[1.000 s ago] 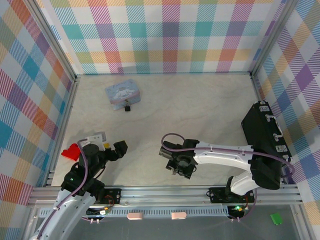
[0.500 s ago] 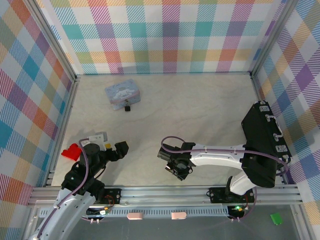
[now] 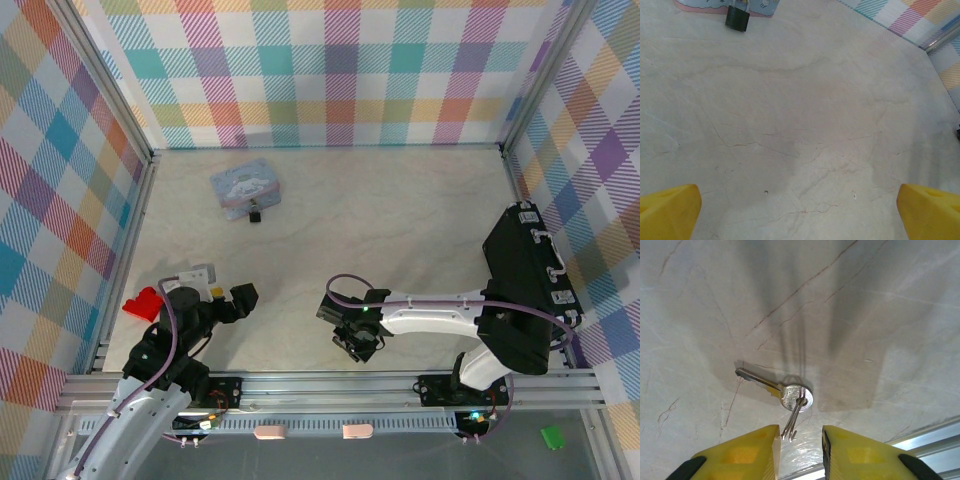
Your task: Unlock a padlock with a key
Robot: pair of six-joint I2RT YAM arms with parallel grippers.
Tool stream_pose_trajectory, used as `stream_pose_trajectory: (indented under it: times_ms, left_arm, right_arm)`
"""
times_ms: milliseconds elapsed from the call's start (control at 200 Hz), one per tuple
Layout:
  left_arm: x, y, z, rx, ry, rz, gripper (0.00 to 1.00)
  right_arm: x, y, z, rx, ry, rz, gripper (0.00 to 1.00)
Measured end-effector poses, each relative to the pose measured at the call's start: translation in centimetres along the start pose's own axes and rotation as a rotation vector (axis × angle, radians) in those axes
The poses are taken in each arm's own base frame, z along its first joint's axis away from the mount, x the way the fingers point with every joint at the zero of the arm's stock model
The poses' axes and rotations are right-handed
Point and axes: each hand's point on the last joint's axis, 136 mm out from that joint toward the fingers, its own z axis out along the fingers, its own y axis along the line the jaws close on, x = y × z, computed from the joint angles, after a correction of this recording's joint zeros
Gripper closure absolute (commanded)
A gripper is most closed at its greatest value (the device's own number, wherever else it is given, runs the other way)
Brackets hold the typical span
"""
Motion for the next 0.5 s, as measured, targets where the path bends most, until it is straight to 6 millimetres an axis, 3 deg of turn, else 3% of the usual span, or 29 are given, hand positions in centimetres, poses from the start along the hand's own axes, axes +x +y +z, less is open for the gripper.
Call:
stream_pose_trajectory:
  times_ms: [500]
  left_arm:
    - [0.1,-0.1,0.0,0.008,0.004,0.003,0.0]
  right_arm:
    - [-0.4,-0.4,1.1,0.011,0.008,0.042,0.85]
